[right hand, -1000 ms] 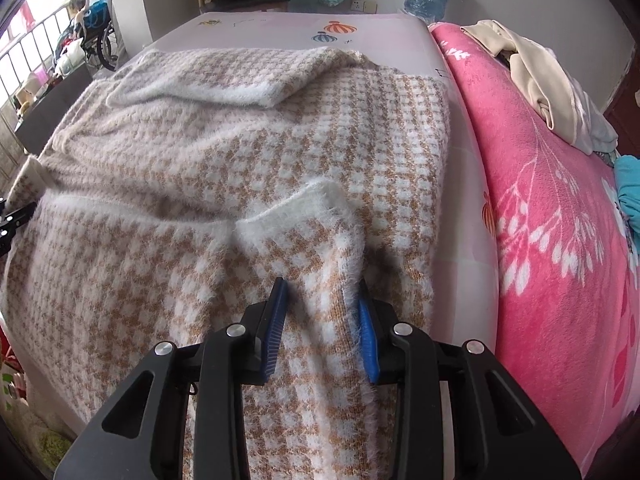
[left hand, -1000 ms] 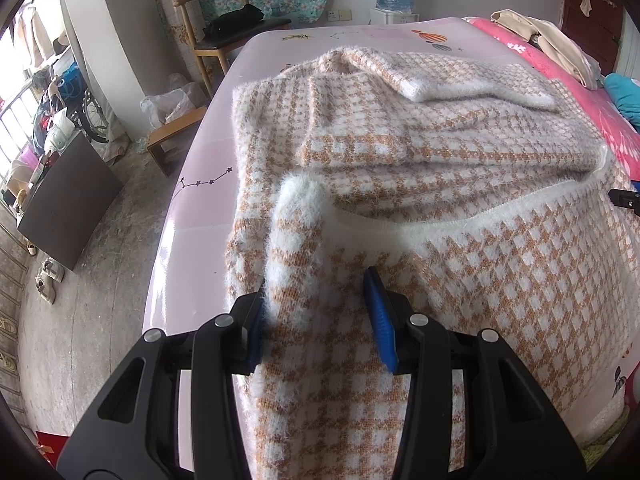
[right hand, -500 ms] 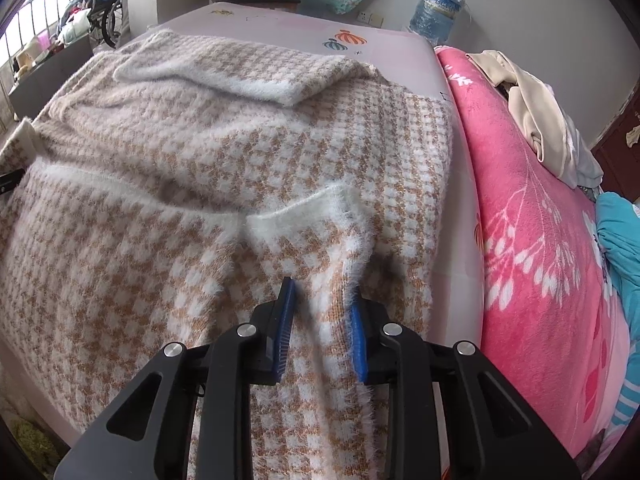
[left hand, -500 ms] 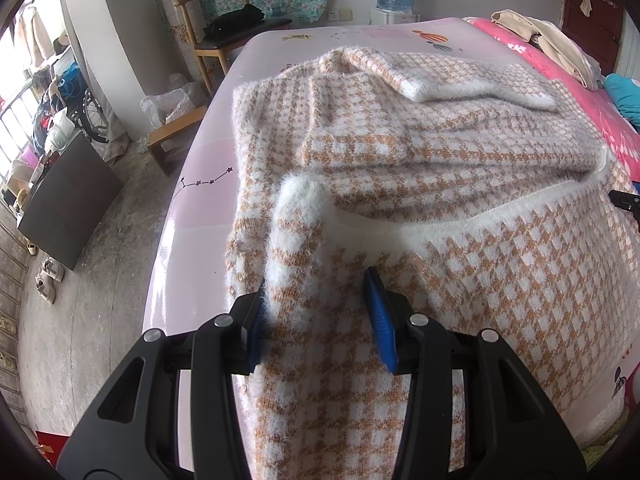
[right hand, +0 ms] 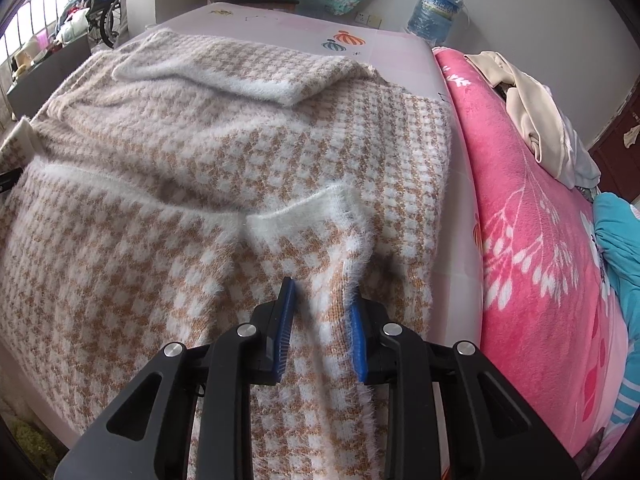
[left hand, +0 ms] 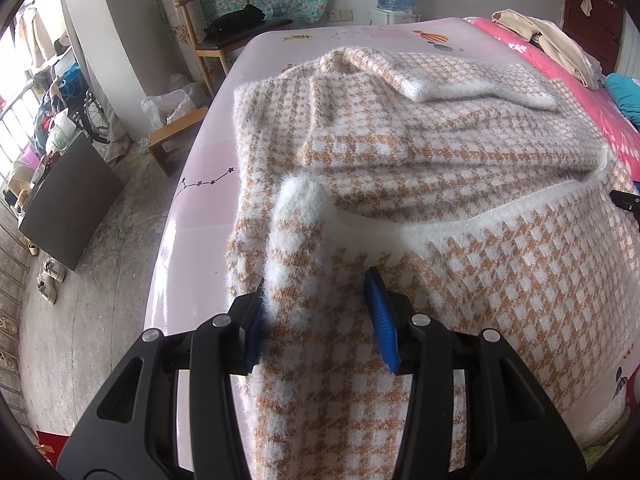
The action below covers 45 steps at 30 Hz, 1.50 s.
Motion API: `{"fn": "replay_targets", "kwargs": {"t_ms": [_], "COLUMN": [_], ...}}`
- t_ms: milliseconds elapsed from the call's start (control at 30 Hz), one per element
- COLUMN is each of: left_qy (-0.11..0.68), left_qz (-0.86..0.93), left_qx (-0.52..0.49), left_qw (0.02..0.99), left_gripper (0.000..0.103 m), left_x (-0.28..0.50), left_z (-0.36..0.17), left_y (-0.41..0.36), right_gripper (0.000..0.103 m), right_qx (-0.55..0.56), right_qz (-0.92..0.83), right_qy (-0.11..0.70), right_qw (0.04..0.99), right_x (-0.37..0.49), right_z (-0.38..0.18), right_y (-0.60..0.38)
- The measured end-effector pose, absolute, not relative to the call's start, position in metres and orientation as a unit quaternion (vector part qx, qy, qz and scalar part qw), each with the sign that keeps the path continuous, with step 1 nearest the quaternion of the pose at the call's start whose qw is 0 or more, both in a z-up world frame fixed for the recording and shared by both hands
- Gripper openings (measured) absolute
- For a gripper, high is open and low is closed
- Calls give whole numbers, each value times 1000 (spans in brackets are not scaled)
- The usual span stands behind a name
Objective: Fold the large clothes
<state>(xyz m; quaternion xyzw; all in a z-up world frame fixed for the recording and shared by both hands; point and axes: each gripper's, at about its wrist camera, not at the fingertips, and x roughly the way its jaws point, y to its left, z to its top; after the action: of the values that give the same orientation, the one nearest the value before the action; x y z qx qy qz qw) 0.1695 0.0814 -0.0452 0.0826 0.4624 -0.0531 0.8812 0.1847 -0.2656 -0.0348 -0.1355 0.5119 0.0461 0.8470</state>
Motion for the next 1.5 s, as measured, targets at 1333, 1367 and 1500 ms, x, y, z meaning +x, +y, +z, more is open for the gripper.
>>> {"fn": "replay_targets", "kwargs": {"t_ms": [1333,1367,1500], "left_qy": [386,380,357], "left_qz": [-60,-59,-55], "left_qx": [43,44,54], "left_qw": [920,922,931], "left_gripper": [13,13,13], "left_x": [138,135,112], "left_z": [-13,-10,2], "left_y": [95,95,85], "right_gripper": [8,8,8], "right_qx": [-120,-120,-124], "right_qz": [-2,-4,-8], "right_qy": [415,410,390], "right_qw": [902,904,912], "right_x": [132,128,112], "right_z": [10,12,21], "right_y": [-260,-260,-258]}}
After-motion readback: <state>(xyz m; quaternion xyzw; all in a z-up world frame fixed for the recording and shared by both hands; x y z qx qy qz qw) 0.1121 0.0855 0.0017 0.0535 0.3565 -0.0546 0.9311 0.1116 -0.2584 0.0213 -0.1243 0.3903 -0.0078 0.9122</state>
